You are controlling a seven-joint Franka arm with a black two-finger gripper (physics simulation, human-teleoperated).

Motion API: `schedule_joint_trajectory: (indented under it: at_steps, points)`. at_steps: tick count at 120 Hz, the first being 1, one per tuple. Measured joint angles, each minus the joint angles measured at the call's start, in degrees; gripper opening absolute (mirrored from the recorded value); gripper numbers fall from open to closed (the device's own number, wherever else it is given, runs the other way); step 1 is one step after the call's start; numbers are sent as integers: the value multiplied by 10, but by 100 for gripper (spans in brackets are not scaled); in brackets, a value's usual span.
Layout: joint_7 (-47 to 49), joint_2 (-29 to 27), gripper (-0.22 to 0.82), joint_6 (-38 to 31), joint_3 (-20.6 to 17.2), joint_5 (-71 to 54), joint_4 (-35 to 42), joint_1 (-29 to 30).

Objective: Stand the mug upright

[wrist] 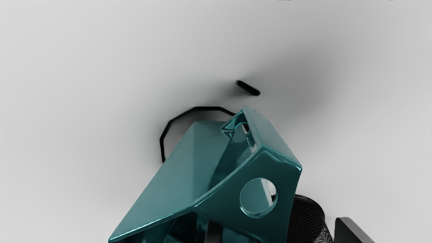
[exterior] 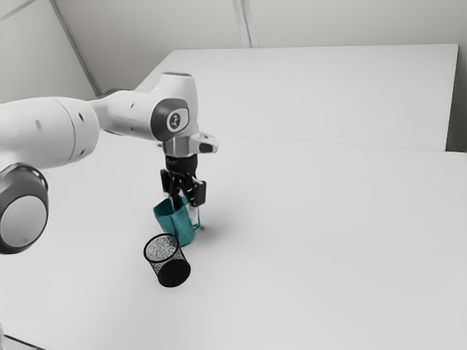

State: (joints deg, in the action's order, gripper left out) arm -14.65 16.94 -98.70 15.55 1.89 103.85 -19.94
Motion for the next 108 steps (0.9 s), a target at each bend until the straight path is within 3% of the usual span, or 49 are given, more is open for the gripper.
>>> schedule_joint_trajectory:
  at_steps: [15,33,92,100,108]
  points:
    - [2,-12,45,0,-1,-5,-4,-3]
    - [4,-36,53,-2,-1,-5,-5,-2]
    - [11,-114,60,-2,6,-54,-103,18]
    - [12,-127,60,3,0,-66,-116,26]
    - [13,-144,60,11,-48,-74,-115,69]
